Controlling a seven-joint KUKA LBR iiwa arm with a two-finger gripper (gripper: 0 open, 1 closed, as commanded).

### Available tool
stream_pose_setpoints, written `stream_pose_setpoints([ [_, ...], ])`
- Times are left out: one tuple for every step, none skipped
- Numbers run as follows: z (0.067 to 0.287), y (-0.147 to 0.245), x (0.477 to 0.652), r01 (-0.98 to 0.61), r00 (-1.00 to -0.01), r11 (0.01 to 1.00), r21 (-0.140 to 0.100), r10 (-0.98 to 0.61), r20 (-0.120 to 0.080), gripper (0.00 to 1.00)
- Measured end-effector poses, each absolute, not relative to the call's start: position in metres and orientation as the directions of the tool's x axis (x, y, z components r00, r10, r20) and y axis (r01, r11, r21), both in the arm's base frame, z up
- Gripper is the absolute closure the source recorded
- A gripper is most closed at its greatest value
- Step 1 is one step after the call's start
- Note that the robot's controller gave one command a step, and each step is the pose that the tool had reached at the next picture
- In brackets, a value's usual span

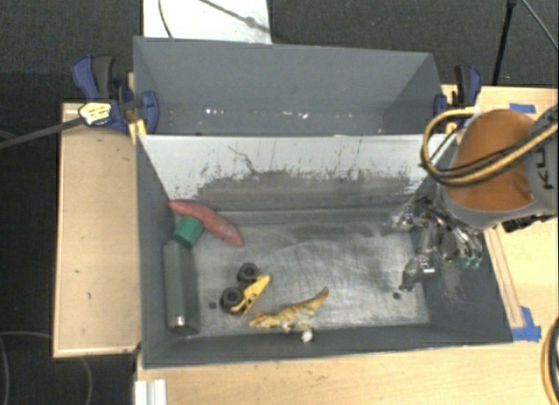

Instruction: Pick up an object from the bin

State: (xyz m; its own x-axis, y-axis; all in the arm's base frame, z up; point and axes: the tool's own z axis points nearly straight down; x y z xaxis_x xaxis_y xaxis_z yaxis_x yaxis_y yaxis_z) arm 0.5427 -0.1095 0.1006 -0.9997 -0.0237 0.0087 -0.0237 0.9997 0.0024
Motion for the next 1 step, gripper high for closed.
stream_pose_setpoints([
  [0.1383, -0.101, 0.5253, -0.264, -0.965, 0.965, 0.0, -0.264, -0.002, 0.0],
])
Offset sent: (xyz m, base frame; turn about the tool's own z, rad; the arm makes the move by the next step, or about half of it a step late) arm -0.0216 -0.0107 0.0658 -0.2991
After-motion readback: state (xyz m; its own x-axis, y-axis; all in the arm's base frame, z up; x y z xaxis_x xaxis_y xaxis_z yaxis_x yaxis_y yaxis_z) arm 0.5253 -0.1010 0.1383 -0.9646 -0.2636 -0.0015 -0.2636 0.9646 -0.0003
